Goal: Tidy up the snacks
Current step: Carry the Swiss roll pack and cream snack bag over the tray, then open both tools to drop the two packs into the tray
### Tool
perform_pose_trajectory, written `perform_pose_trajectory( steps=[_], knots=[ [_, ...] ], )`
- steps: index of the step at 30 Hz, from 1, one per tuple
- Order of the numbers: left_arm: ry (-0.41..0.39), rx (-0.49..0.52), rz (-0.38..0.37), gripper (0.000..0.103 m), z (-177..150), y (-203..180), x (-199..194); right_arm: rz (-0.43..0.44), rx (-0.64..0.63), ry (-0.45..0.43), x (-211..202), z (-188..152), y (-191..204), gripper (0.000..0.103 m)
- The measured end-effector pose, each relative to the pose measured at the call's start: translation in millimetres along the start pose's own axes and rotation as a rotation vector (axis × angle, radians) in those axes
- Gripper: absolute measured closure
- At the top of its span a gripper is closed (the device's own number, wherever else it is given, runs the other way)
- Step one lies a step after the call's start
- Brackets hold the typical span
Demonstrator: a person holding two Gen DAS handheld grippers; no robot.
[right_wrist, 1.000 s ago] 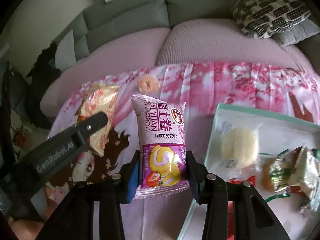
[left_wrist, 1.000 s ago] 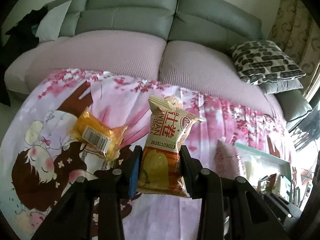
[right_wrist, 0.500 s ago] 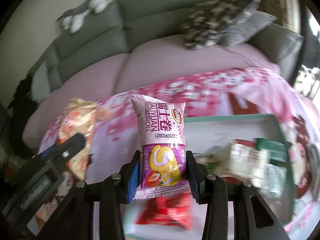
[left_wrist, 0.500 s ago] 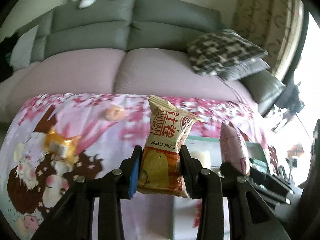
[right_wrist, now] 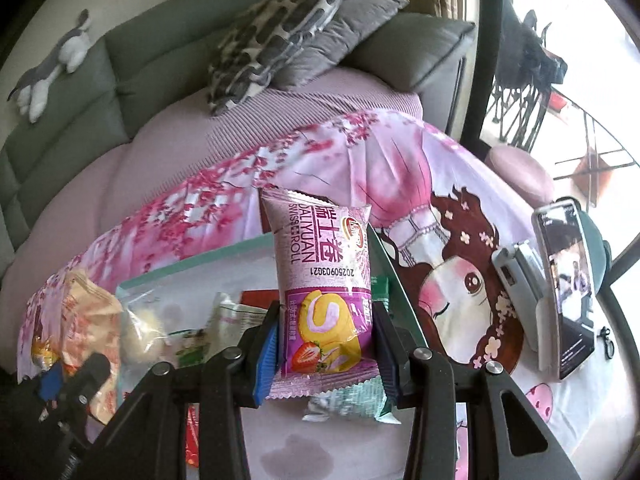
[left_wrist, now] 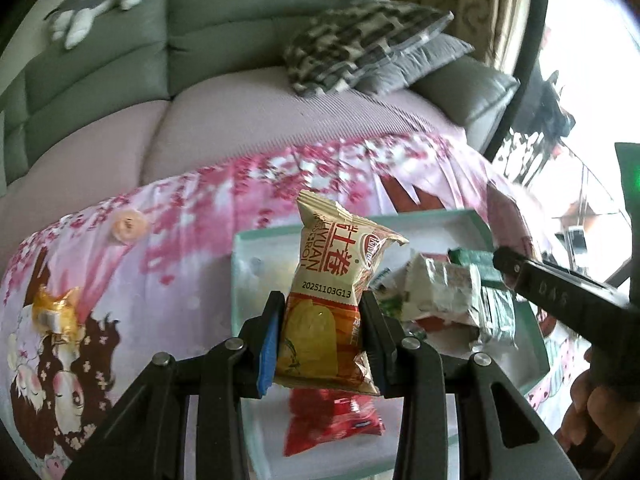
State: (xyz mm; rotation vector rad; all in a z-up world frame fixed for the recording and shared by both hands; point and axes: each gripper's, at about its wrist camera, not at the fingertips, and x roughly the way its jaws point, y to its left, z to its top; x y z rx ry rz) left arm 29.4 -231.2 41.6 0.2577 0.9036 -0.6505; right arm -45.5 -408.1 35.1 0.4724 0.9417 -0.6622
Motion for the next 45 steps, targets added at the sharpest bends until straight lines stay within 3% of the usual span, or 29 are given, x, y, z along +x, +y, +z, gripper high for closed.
perform_pose_trajectory(
  steps=[4,13,14,17,22,25,27,34,35,36,37,45],
  knots=[
    [0.027,0.018,0.001,0.064,-4,-7,19,0.003,0.011,0.063,23,-7,-3,0.058],
    [0.097,0.011,0.017,0.063,-11,-9,44,0.004,0.001,0.069,30,-7,-3,0.055],
    [0.096,0.010,0.017,0.063,-11,-9,43,0.006,0.005,0.070,30,-7,-4,0.055],
    [0.092,0.004,0.028,0.047,-11,-8,40,0.010,0.028,0.081,31,-6,-7,0.049],
    [0.085,-0.004,0.022,0.046,-9,-6,32,0.010,0.047,0.069,25,-2,-13,0.046],
    [0.068,-0.011,0.026,0.046,-6,-4,23,0.017,0.054,0.048,17,0,-14,0.037],
    [0.058,-0.025,0.032,0.046,-4,1,18,0.019,0.052,0.035,12,1,-13,0.037],
    [0.038,-0.144,0.120,0.044,-2,38,7,0.036,-0.002,0.014,1,4,5,0.029],
    [0.041,-0.164,0.137,0.040,-3,45,7,0.041,-0.013,0.014,0,4,8,0.024],
    [0.046,-0.188,0.154,0.028,-4,52,8,0.049,-0.029,0.012,0,3,14,0.023],
    [0.051,-0.216,0.170,0.023,-6,61,9,0.057,-0.042,0.010,-1,3,19,0.022],
    [0.067,-0.400,0.271,0.022,-22,124,5,0.131,-0.153,-0.010,-11,-6,69,0.022]
  ],
)
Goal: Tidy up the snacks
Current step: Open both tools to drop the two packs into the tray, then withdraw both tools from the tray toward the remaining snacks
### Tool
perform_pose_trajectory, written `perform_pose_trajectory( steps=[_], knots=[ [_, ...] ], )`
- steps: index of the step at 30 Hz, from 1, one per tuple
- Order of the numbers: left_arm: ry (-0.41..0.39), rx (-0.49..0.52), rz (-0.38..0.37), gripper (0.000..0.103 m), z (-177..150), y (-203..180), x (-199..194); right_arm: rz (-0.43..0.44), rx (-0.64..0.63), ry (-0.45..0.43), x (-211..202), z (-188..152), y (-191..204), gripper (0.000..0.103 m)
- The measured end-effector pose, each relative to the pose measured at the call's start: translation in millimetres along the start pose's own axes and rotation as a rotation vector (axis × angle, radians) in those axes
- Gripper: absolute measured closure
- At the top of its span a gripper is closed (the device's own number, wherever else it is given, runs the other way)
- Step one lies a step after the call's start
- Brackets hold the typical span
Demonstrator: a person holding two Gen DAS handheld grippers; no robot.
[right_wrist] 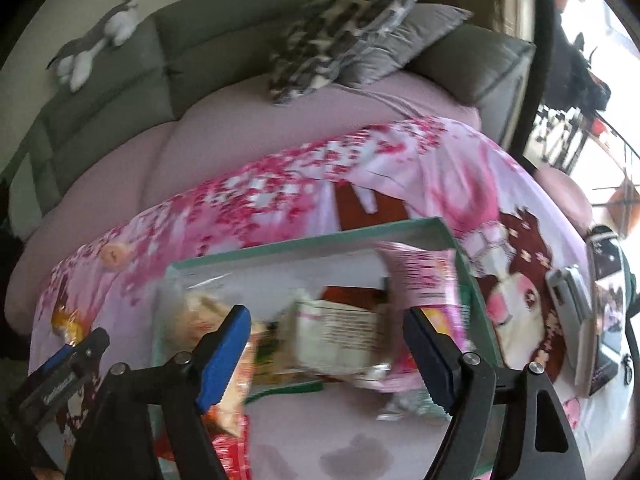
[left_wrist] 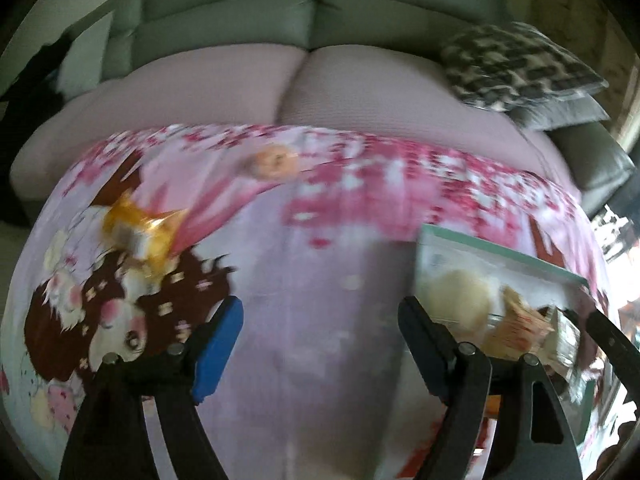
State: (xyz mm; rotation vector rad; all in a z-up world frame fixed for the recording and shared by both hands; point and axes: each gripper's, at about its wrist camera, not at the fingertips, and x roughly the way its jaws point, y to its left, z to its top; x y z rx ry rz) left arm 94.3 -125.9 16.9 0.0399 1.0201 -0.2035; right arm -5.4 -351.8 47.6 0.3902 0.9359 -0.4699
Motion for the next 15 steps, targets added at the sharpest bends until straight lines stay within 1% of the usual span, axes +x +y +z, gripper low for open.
perform_pose_trajectory(
  steps=[5,9,10,11,13,15],
  knots=[
    [0.008,-0.072,0.070,0.022,2,35,4,0.039,-0.067,0.002,2,-5,31,0.022],
    [-0.009,-0.123,0.112,0.013,1,59,1,0.060,-0.106,-0.001,4,-9,50,0.019],
    [-0.013,-0.133,0.121,0.012,1,64,1,0.065,-0.113,0.000,5,-10,54,0.012],
    [-0.016,-0.141,0.127,0.011,1,68,0,0.072,-0.122,0.001,5,-11,58,0.002],
    [-0.025,-0.155,0.141,0.004,0,74,-1,0.077,-0.136,0.000,7,-13,64,0.000],
    [-0.034,-0.168,0.158,0.004,-1,80,-2,0.079,-0.153,0.005,8,-15,71,0.000]
  ],
)
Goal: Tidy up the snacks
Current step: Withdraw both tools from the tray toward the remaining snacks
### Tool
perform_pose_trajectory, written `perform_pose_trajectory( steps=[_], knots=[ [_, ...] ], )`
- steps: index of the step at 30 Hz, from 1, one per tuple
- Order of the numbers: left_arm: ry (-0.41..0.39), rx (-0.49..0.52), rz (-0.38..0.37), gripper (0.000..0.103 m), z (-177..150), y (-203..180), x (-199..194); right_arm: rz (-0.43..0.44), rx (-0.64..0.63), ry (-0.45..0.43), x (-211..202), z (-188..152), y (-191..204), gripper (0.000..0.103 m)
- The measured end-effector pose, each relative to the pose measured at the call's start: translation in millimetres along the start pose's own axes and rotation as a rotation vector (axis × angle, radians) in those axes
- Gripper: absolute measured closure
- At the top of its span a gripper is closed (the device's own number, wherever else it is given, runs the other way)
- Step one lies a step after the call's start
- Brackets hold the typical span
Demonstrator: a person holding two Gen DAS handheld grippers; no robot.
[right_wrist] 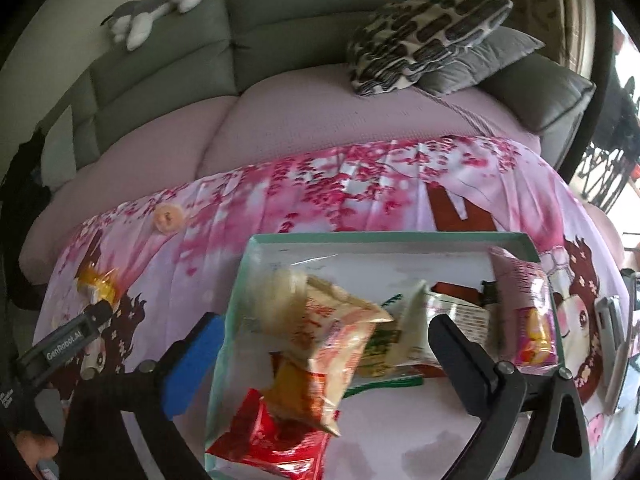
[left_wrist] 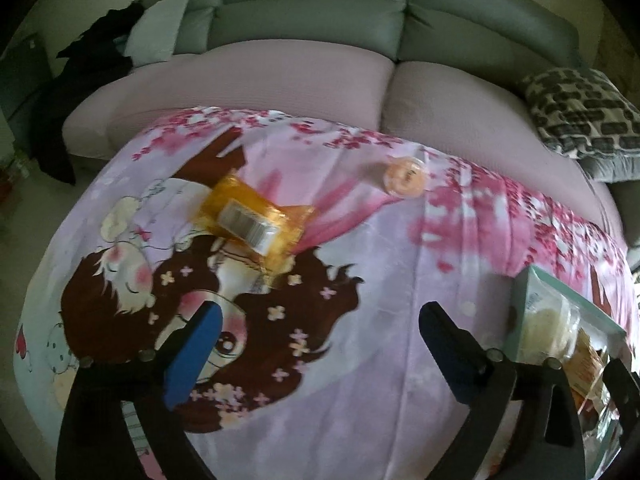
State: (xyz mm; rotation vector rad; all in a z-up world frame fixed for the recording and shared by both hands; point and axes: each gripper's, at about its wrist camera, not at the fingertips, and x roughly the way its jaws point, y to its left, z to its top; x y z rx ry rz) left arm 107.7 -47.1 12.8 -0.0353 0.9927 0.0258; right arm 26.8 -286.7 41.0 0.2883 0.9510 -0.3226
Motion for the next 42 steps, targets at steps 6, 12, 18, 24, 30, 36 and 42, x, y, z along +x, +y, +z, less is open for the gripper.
perform_pose_trajectory(
  steps=[6,12,18,24,30,36,42],
  knots=[
    [-0.012,-0.036,0.007,0.004,2,13,1,0.002,-0.024,0.009,4,-3,12,0.000],
    [-0.022,-0.062,-0.012,0.004,6,22,3,0.013,-0.030,0.006,5,-5,21,0.000],
    [-0.033,-0.083,-0.042,0.004,12,39,6,0.052,-0.024,-0.013,6,-2,37,0.000],
    [-0.118,-0.105,-0.055,0.004,16,63,3,0.071,-0.083,-0.044,6,-5,63,0.000],
    [-0.096,-0.155,-0.054,0.004,22,97,9,0.124,-0.078,-0.017,15,-4,79,0.000],
    [-0.048,-0.130,-0.126,0.004,37,115,16,0.205,-0.081,0.038,25,9,98,0.000],
    [0.053,-0.106,-0.215,0.004,57,115,33,0.289,-0.106,0.074,39,38,125,0.000]
  ],
)
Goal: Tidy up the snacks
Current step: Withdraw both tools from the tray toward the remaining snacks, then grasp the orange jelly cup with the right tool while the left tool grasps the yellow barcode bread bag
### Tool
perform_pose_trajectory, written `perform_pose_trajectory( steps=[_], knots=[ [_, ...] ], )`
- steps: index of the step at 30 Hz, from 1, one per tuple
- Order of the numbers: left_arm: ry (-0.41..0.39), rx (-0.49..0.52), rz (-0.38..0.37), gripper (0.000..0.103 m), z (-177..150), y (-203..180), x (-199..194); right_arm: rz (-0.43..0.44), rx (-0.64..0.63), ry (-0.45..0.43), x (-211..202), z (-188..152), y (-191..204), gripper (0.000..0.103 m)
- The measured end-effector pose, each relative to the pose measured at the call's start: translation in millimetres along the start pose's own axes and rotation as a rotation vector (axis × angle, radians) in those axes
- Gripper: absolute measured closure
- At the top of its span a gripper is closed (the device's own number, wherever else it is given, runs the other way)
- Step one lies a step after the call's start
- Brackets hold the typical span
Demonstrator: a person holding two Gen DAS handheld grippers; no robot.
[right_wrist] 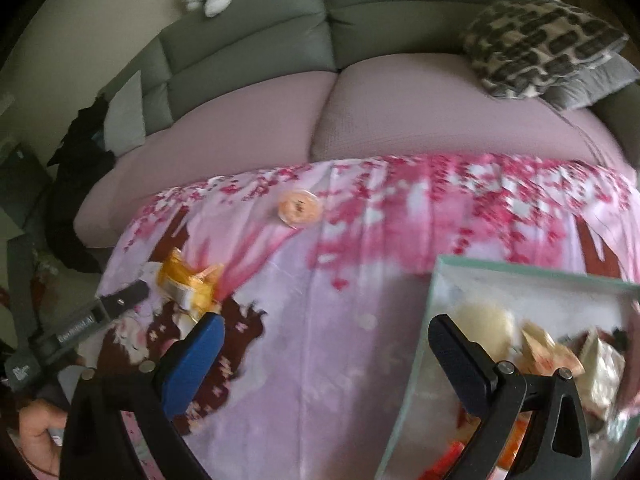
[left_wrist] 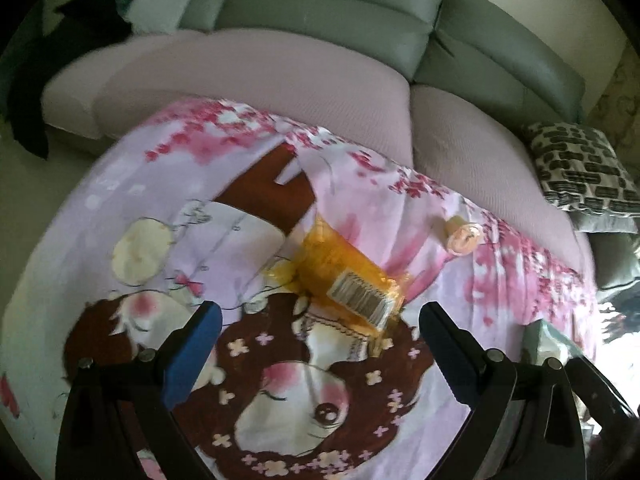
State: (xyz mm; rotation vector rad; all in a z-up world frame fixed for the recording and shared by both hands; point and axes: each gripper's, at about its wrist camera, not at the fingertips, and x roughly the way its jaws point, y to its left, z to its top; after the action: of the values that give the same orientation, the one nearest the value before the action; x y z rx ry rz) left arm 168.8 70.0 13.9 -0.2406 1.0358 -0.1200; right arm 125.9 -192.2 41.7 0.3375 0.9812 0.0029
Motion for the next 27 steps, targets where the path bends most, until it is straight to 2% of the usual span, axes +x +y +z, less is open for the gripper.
perform_pose_trajectory(
  steps=[5,8,12,17,20,22,23,25,27],
  knots=[
    [0.071,-0.142,-0.075,0.004,12,10,20,0.039,-0.003,-0.006,26,33,10,0.000],
    [0.105,-0.222,-0.117,0.004,14,14,34,0.077,0.047,0.015,50,49,5,0.000],
    [0.128,-0.253,-0.117,0.004,16,9,50,0.090,0.092,0.049,83,65,1,0.000],
    [0.153,-0.277,-0.128,0.005,19,4,69,0.078,0.105,0.080,116,77,3,0.009],
    [0.164,-0.291,-0.128,0.016,18,2,79,0.060,0.108,0.109,135,81,3,0.017],
    [0.165,-0.305,-0.115,0.025,16,4,83,0.061,0.127,0.130,146,82,1,0.019],
    [0.162,-0.305,-0.108,0.027,16,4,85,0.062,0.135,0.140,151,81,0,0.023],
    [0.149,-0.292,-0.093,0.038,17,3,85,0.059,0.146,0.155,158,81,-3,0.031],
    [0.143,-0.286,-0.096,0.040,17,3,86,0.057,0.150,0.160,163,80,-4,0.038]
  ],
)
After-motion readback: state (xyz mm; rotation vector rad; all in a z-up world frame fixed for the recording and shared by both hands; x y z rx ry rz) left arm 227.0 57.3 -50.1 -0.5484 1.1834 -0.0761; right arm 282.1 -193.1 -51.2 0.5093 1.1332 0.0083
